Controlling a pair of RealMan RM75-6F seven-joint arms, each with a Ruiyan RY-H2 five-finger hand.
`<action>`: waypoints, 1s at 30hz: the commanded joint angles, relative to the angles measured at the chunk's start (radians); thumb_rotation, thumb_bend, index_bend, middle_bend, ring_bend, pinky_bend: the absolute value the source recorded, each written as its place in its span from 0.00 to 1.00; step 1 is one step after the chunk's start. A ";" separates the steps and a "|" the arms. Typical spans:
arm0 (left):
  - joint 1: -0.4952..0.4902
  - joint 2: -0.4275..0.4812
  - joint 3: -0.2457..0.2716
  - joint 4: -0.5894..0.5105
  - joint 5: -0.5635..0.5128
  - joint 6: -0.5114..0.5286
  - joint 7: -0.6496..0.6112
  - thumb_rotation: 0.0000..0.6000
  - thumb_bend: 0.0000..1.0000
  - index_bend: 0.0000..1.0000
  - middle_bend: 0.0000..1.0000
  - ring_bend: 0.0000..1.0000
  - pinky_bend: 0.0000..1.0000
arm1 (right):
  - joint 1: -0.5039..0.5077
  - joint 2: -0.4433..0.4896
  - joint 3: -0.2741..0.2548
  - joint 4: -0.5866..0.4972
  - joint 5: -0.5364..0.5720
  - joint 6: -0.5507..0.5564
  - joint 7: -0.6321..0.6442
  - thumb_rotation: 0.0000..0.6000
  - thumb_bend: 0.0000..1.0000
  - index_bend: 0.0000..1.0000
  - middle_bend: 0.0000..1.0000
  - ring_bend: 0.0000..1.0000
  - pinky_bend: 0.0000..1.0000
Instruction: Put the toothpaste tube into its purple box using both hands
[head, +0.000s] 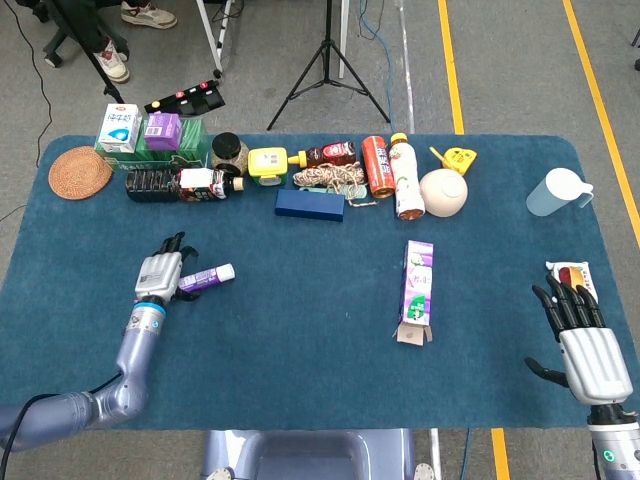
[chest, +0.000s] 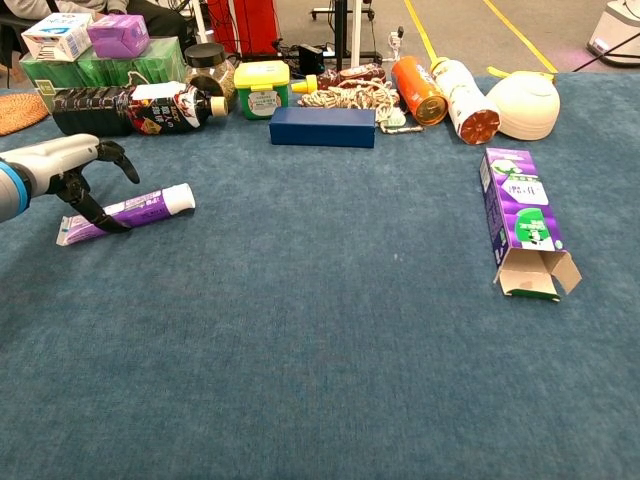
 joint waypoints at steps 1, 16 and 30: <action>0.005 -0.001 -0.004 0.001 0.004 0.001 0.010 1.00 0.18 0.29 0.08 0.04 0.29 | 0.000 0.000 -0.001 -0.001 0.000 -0.001 0.002 1.00 0.00 0.03 0.00 0.00 0.01; 0.018 -0.040 -0.014 0.030 0.032 0.037 0.073 1.00 0.22 0.53 0.34 0.26 0.52 | 0.001 0.002 -0.002 -0.003 -0.002 -0.002 0.004 1.00 0.00 0.03 0.00 0.00 0.01; 0.052 -0.018 -0.033 0.021 0.115 0.035 0.014 1.00 0.26 0.56 0.40 0.33 0.61 | 0.001 0.000 -0.004 -0.002 -0.004 -0.003 0.002 1.00 0.00 0.03 0.00 0.00 0.01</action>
